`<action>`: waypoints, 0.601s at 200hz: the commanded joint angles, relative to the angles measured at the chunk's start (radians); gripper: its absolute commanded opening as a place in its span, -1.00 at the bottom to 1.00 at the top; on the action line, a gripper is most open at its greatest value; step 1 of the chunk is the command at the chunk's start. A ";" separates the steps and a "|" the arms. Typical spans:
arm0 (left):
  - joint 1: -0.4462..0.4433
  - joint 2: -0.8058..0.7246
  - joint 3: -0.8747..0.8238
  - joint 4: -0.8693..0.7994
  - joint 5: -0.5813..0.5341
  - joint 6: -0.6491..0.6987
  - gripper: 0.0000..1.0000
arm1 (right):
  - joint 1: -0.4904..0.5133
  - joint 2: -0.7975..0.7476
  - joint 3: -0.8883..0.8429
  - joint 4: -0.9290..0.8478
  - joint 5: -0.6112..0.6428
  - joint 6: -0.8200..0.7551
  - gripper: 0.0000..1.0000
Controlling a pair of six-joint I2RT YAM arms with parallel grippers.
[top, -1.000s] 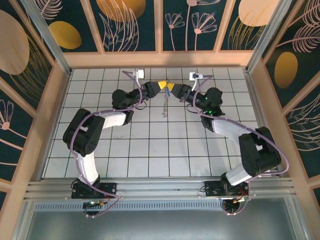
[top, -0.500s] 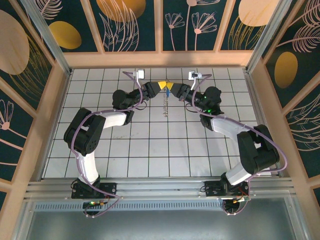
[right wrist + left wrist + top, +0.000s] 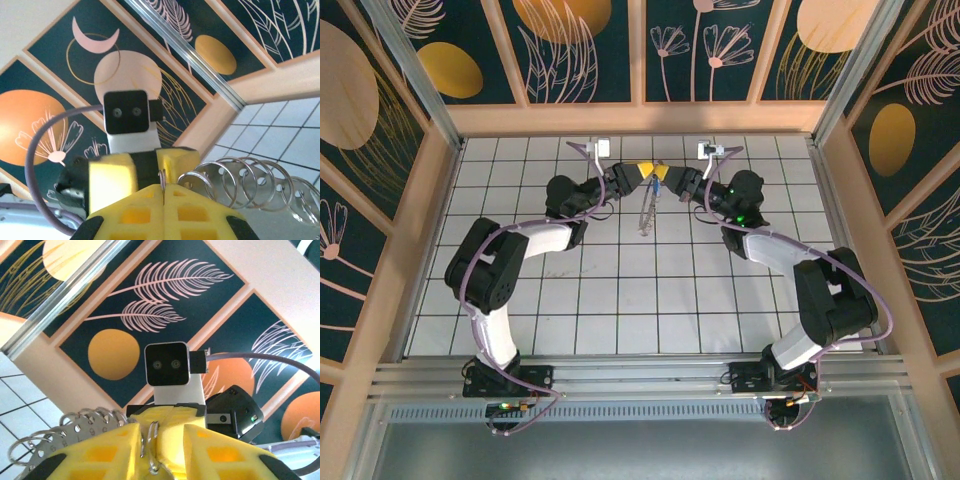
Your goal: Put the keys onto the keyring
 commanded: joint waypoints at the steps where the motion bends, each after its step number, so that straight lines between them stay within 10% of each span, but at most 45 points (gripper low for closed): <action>1: 0.024 -0.103 0.029 -0.182 0.008 0.190 -0.27 | -0.038 -0.009 0.060 -0.058 -0.111 -0.076 -1.00; 120: 0.091 -0.080 0.269 -0.845 0.188 0.624 -0.04 | -0.126 0.143 0.432 -0.759 -0.416 -0.527 -1.00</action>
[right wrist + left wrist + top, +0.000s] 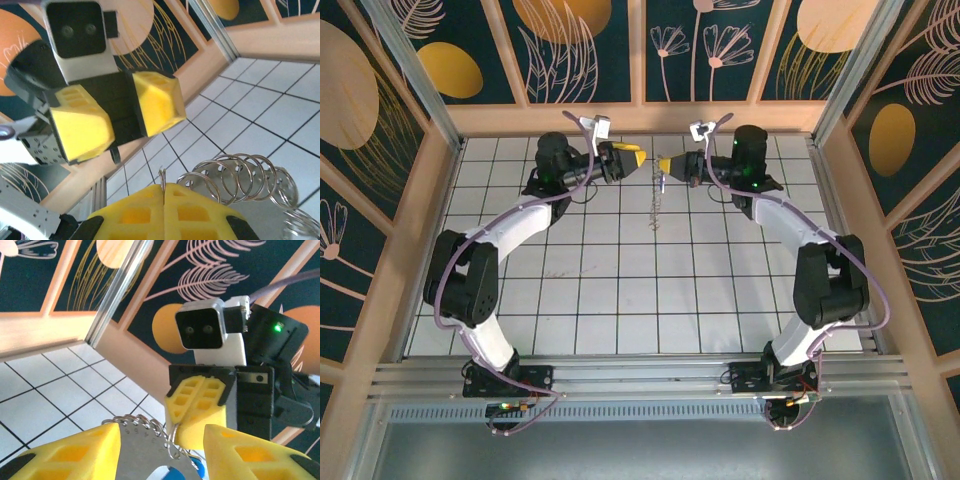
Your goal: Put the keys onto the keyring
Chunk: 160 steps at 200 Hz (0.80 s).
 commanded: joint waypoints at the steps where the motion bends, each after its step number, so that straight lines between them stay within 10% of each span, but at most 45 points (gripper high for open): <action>1: 0.006 0.036 0.053 -0.105 0.095 0.084 -0.04 | -0.014 0.029 0.060 -0.096 -0.074 -0.076 -1.00; 160: 0.006 0.141 0.091 0.020 0.172 -0.036 -0.22 | 0.020 0.079 0.095 -0.036 -0.086 -0.017 -1.00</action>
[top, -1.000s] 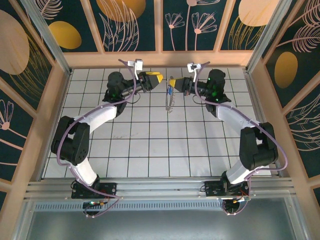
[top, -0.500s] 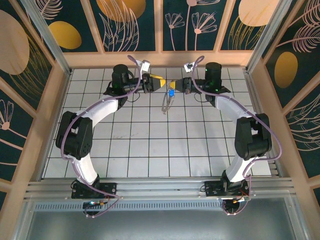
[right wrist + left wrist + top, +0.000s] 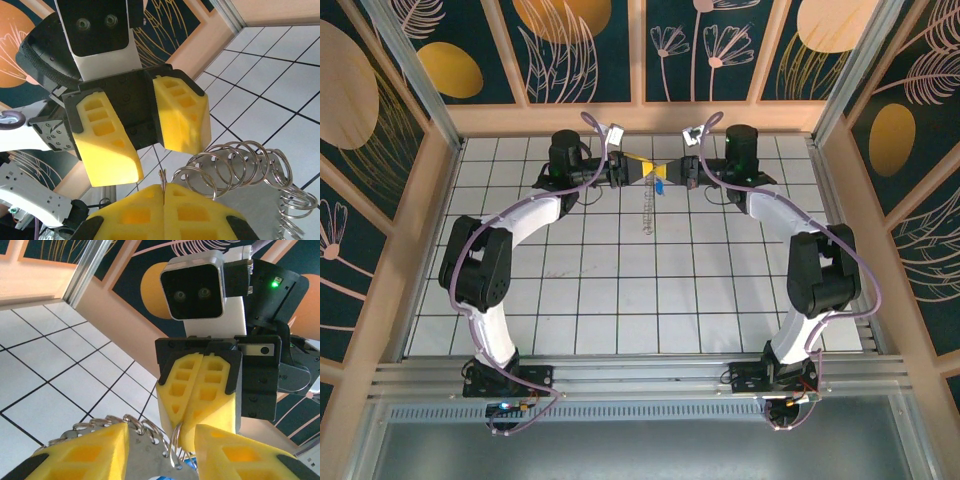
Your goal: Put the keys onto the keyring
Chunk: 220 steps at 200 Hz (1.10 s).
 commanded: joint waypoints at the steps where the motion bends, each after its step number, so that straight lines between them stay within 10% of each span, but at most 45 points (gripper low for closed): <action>1: 0.004 0.018 0.019 0.080 0.032 -0.042 -0.22 | 0.007 0.008 0.048 0.051 -0.037 0.006 -1.00; 220: -0.015 0.014 -0.084 0.290 0.094 -0.158 -0.53 | 0.008 0.032 0.054 0.086 -0.014 0.038 -1.00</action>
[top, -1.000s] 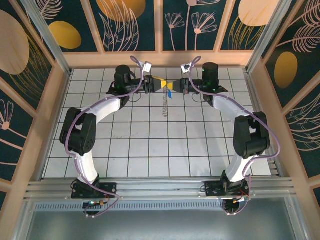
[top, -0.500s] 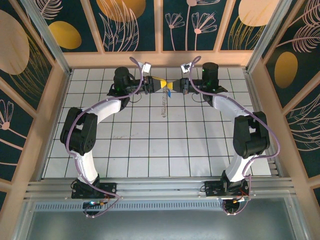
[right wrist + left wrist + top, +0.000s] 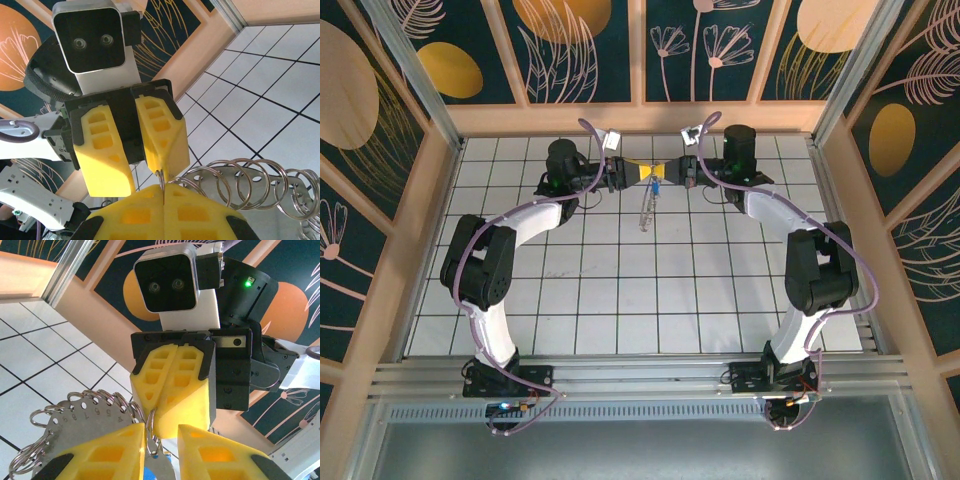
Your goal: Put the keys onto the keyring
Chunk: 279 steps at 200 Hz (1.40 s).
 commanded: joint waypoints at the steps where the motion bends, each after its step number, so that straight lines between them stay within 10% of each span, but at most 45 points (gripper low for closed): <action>1: -0.015 0.003 -0.004 0.078 0.042 -0.010 -0.54 | 0.004 0.011 0.049 0.049 -0.015 0.007 -1.00; 172: -0.038 0.018 -0.003 0.166 -0.004 -0.066 -1.00 | 0.007 0.002 0.032 0.044 -0.024 -0.006 -1.00; 203: -0.039 0.001 -0.043 0.264 -0.051 -0.132 -1.00 | -0.034 -0.089 -0.063 0.101 0.047 0.021 -0.40; 279: -0.052 -0.042 -0.080 0.320 -0.084 -0.171 -1.00 | -0.029 -0.297 -0.371 0.207 0.360 -0.005 -0.28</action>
